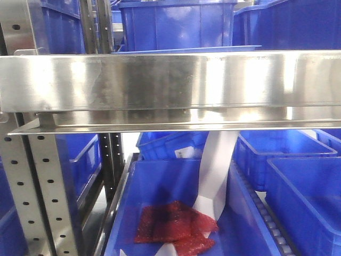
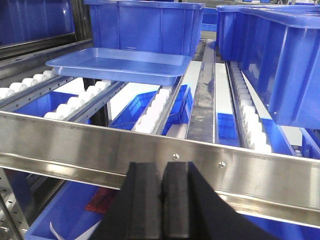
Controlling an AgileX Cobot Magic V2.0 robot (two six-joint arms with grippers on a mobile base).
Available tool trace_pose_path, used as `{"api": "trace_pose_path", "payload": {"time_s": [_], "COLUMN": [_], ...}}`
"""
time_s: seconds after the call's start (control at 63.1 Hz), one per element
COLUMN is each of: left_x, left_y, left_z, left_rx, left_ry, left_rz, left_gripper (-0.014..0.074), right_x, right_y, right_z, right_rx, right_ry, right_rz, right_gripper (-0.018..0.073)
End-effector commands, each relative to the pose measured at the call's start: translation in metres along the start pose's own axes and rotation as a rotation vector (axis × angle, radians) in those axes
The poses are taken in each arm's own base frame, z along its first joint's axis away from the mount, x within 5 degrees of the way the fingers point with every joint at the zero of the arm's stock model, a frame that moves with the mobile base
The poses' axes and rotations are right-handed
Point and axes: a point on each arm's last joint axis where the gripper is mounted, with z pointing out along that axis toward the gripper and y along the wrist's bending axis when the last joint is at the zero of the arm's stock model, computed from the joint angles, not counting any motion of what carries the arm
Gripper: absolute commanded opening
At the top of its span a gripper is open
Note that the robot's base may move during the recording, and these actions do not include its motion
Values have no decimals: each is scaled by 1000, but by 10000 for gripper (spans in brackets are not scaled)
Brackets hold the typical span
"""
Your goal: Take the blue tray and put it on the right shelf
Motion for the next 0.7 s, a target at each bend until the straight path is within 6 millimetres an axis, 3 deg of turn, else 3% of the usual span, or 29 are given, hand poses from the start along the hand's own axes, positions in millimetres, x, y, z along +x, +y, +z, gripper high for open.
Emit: {"api": "trace_pose_path", "payload": {"time_s": [0.0,0.681], "left_x": [0,0], "left_y": [2,2], "left_z": [0,0], "left_rx": [-12,-12], "left_ry": [-81,-81], "left_rz": [-8,-8], "left_gripper": [-48,-48], "right_x": [-17,-15], "right_y": [1,0], "right_z": [-2,0], "right_rx": [-7,18], "right_ry": [-110,-132], "right_rz": [-17,-35], "right_gripper": [55,55]}}
